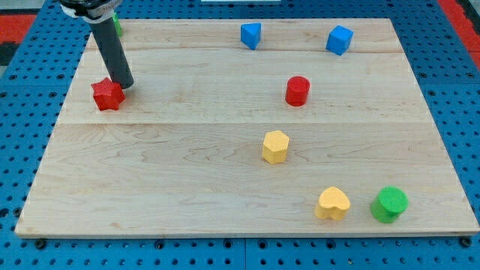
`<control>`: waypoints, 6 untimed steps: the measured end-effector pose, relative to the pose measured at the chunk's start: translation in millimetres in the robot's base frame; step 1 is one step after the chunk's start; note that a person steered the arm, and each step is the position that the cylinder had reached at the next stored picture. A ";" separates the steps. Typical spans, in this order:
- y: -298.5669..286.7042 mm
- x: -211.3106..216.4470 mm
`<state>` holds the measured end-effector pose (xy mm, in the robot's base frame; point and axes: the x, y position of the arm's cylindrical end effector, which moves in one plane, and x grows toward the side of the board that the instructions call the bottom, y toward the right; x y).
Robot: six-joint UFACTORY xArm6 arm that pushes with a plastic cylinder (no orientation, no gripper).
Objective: Point your arm at bottom side of the red star
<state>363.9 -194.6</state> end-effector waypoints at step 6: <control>100.4 58.1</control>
<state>422.0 -94.2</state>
